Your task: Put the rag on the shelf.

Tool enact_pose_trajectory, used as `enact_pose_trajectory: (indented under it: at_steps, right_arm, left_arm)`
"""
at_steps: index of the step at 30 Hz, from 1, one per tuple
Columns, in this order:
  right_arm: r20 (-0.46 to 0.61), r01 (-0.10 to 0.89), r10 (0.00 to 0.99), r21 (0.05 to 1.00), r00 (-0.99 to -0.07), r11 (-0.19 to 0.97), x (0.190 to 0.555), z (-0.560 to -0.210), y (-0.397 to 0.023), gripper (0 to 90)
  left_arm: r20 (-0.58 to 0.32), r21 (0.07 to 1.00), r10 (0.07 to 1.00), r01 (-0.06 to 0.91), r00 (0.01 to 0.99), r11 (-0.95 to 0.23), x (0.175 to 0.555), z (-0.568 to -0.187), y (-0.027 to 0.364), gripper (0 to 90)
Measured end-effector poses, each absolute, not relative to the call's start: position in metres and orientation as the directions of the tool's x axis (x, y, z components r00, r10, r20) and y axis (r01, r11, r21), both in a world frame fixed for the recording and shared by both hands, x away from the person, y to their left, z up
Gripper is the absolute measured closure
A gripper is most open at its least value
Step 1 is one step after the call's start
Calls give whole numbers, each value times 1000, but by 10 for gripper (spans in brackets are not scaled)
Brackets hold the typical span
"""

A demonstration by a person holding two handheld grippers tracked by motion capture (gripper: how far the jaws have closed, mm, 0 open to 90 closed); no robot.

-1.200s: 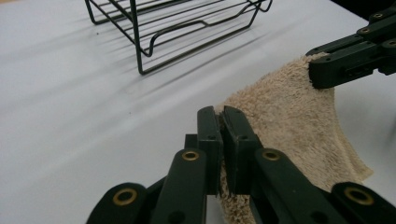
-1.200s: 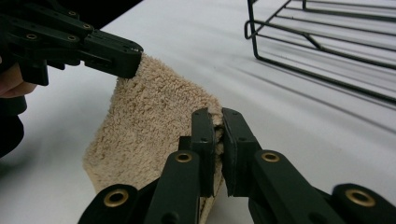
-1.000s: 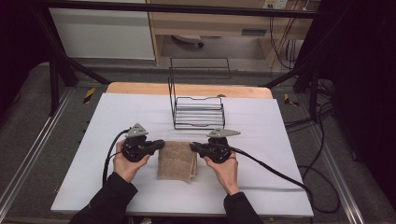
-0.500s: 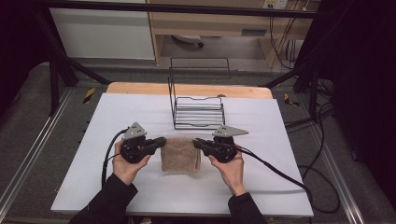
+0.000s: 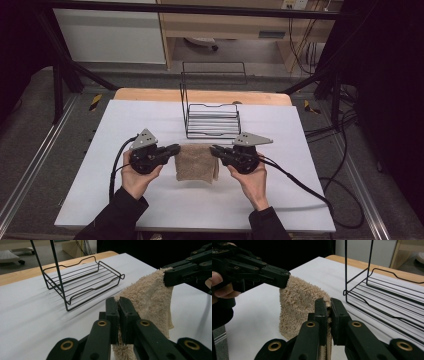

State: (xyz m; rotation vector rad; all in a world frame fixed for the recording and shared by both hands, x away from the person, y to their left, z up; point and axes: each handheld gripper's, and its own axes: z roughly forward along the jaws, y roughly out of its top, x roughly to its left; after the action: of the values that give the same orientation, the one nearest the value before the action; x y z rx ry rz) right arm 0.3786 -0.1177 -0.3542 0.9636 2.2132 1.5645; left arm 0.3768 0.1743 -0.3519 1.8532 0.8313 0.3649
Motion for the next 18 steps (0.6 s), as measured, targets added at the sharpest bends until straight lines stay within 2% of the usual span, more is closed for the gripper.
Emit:
enact_pose_trajectory:
  at_steps: [18]
  right_arm:
    - [105, 300, 675, 937, -730, 179, 376, -326, -132, 847]
  left_arm:
    - [-108, 925, 680, 324, 726, -199, 381, -328, 161, 859]
